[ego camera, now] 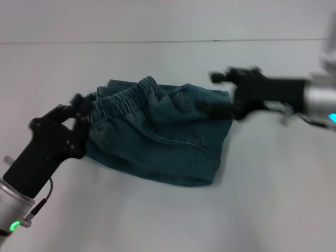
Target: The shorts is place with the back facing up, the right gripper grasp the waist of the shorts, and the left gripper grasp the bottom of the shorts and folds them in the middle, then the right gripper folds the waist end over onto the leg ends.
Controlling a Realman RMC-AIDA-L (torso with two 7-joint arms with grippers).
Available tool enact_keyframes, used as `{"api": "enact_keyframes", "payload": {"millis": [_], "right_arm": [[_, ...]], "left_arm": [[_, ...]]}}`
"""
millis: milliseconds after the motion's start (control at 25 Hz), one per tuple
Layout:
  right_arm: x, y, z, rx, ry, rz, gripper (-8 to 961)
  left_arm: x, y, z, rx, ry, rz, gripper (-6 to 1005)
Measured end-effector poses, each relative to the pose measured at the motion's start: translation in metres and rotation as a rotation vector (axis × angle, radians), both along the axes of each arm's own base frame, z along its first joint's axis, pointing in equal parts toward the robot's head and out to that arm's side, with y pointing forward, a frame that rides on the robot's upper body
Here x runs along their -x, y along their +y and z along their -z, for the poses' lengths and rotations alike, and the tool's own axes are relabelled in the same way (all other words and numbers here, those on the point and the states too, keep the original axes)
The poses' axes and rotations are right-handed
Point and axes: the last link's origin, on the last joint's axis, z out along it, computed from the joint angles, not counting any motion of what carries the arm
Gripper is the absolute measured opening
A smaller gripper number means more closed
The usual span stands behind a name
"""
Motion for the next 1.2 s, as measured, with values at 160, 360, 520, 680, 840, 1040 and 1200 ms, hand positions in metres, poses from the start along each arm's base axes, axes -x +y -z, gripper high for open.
{"api": "enact_keyframes", "payload": {"millis": [160, 360, 520, 680, 840, 1040, 1200], "right_arm": [[-0.032, -0.035, -0.007, 0.028, 0.034, 0.028, 808], [-0.053, -0.058, -0.007, 0.041, 0.051, 0.057, 917], [-0.061, -0.063, -0.005, 0.05, 0.053, 0.072, 945], [-0.065, -0.066, -0.002, 0.057, 0.055, 0.075, 945], [-0.066, -0.066, 0.0, 0.061, 0.056, 0.082, 945], [-0.067, -0.065, -0.002, 0.054, 0.058, 0.084, 945], [-0.066, -0.064, -0.002, 0.051, 0.059, 0.086, 945]], "left_arm": [[-0.007, 0.015, -0.011, 0.252, 0.043, 0.123, 142], [-0.017, 0.031, -0.018, 0.465, 0.19, 0.179, 325], [-0.022, 0.04, -0.015, 0.537, 0.287, 0.175, 515], [-0.023, 0.043, -0.015, 0.546, 0.318, 0.173, 625], [-0.017, 0.047, -0.015, 0.575, 0.361, 0.127, 708], [-0.017, 0.049, -0.017, 0.582, 0.374, 0.11, 801], [-0.015, 0.053, -0.017, 0.571, 0.384, 0.088, 842]]}}
